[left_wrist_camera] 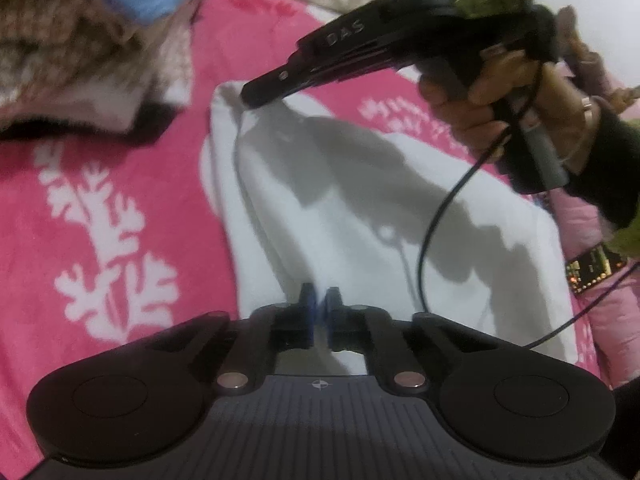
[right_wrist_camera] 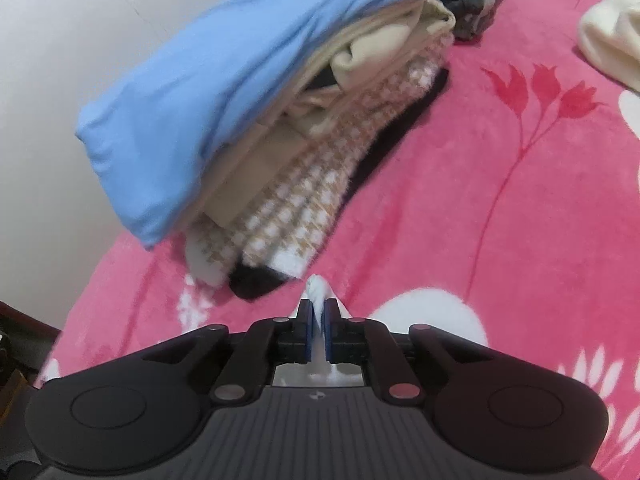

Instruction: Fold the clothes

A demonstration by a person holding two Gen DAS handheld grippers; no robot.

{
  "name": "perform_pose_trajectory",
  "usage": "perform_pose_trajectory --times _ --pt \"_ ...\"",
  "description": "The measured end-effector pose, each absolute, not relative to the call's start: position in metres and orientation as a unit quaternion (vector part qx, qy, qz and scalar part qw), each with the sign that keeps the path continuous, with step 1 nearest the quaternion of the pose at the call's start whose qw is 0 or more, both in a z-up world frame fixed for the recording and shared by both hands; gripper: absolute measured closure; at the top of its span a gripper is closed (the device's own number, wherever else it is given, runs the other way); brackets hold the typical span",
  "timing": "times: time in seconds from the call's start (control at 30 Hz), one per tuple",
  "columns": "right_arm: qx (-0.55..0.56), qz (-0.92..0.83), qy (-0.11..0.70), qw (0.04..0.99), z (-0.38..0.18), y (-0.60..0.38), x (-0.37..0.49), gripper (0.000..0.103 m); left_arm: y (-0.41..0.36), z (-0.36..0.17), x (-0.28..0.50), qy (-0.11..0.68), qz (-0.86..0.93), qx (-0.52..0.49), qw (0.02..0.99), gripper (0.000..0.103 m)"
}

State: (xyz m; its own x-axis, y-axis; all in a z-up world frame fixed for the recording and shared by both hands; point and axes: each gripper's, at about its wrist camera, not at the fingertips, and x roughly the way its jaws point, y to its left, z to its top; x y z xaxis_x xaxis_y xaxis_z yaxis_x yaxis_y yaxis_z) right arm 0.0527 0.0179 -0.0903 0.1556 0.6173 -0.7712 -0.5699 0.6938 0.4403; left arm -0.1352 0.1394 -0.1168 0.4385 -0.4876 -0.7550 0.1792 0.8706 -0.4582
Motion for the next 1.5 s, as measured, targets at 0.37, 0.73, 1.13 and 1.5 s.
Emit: perform_pose_trajectory --times 0.37,0.73,1.13,1.5 --pt "0.027 0.414 0.486 0.769 -0.098 0.025 0.054 0.086 0.151 -0.129 -0.146 0.511 -0.177 -0.179 0.822 0.102" --pt "-0.06 0.441 0.499 0.743 -0.104 0.037 0.041 0.103 0.157 -0.129 -0.153 0.513 -0.178 -0.172 0.822 0.101" --pt "-0.046 0.453 0.505 0.733 -0.101 0.043 0.048 0.103 0.149 -0.133 -0.156 0.512 -0.17 -0.163 0.826 0.099" --pt "0.036 0.439 0.483 0.757 -0.043 -0.019 0.017 0.1 0.147 -0.128 -0.161 0.51 -0.162 -0.143 0.833 0.094"
